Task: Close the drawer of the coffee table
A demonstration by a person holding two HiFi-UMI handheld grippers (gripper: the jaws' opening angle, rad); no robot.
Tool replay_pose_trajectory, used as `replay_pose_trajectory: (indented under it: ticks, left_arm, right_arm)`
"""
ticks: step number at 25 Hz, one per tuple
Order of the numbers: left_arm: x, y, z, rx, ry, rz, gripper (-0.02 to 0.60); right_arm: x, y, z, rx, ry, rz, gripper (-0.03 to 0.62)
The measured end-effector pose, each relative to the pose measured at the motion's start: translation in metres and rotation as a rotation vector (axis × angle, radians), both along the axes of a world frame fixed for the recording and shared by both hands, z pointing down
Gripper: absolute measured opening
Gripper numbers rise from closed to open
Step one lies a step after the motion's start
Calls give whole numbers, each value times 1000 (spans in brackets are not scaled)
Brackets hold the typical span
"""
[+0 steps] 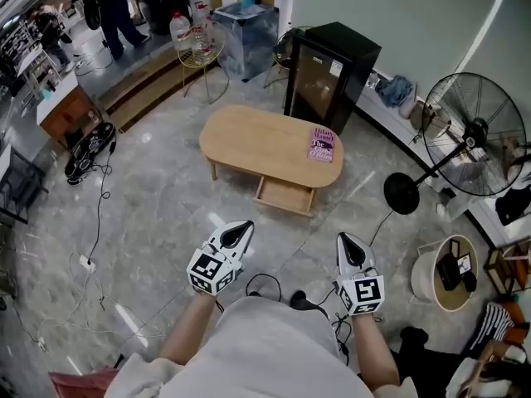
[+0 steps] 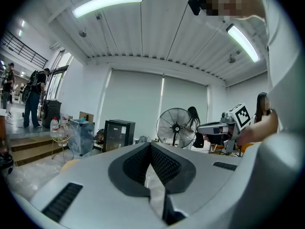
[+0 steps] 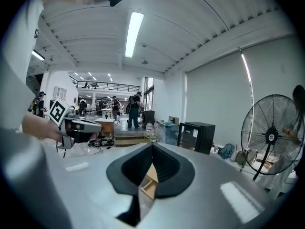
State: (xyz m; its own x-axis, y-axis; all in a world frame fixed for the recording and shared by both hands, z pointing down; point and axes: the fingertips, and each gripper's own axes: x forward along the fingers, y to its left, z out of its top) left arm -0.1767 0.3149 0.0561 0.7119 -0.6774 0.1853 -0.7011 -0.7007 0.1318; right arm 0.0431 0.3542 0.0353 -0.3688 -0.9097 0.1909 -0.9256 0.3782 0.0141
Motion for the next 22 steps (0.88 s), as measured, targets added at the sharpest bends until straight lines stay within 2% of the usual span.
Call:
replay_pose_trajectory:
  ticks: [10, 17, 22]
  left_arm:
    - [-22, -7, 19, -33, -10, 63, 8]
    - [-22, -25, 29, -55, -12, 64, 8]
    - [-14, -45, 37, -61, -15, 40, 8]
  right_arm:
    - [-25, 2, 20, -38, 6, 51, 11]
    - [-21, -13, 32, -71, 6, 55, 11]
    - [-15, -39, 45, -83, -1, 21, 11]
